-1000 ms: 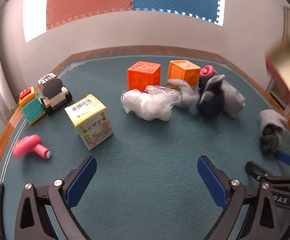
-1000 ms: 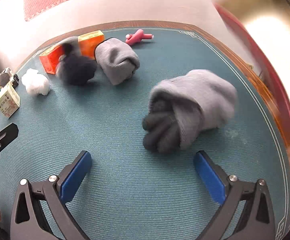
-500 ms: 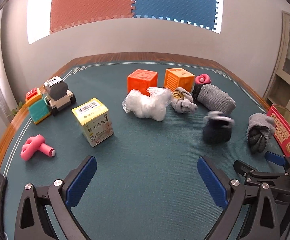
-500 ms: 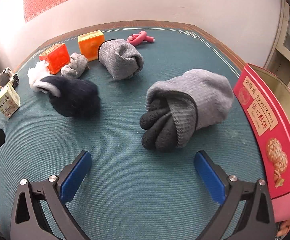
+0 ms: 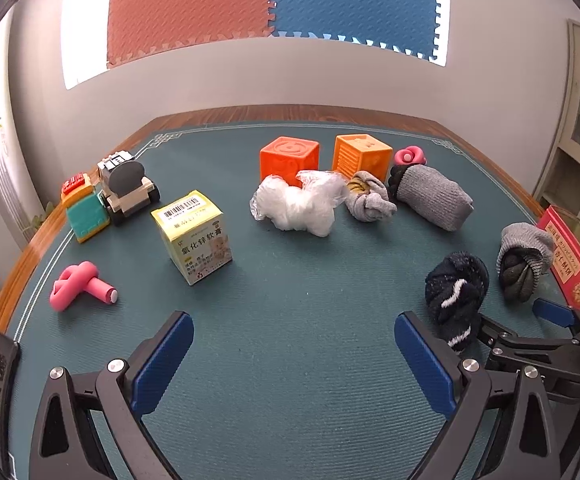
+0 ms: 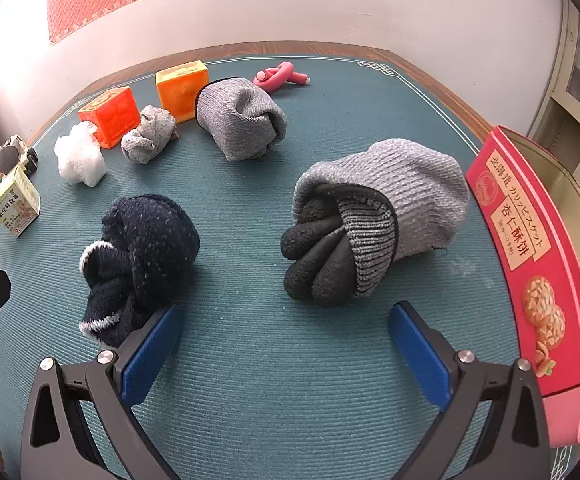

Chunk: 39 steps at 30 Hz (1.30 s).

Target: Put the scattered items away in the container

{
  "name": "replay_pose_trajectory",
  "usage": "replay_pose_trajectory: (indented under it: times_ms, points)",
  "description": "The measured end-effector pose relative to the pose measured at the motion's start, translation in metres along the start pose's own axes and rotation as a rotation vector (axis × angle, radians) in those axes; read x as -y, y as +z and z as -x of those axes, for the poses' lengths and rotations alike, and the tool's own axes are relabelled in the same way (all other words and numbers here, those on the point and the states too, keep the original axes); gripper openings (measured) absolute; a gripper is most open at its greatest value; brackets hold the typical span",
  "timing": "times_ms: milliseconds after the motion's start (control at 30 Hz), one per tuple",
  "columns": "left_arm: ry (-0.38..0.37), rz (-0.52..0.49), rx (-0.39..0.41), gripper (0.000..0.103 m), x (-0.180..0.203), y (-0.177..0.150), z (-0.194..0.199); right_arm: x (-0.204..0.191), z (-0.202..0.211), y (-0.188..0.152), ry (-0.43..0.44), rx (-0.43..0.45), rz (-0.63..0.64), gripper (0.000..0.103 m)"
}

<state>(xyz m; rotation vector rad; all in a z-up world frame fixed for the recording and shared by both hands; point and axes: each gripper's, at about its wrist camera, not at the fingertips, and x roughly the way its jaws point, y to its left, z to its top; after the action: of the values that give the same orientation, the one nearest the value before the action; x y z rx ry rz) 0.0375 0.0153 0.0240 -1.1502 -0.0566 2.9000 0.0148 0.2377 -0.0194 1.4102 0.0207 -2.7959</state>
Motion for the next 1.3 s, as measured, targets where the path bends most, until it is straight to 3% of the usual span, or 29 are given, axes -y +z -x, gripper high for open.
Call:
replay_pose_trajectory:
  times_ms: [767,1300]
  points:
    - [0.023,0.005,-0.025,0.102,0.002,-0.006,-0.009,0.0,0.0,0.0,0.002,0.001,0.0,0.103]
    - [0.029,0.035,-0.055,0.102,-0.008,-0.009,-0.02,-0.001,0.004,-0.004,0.064,-0.009,0.087,0.103]
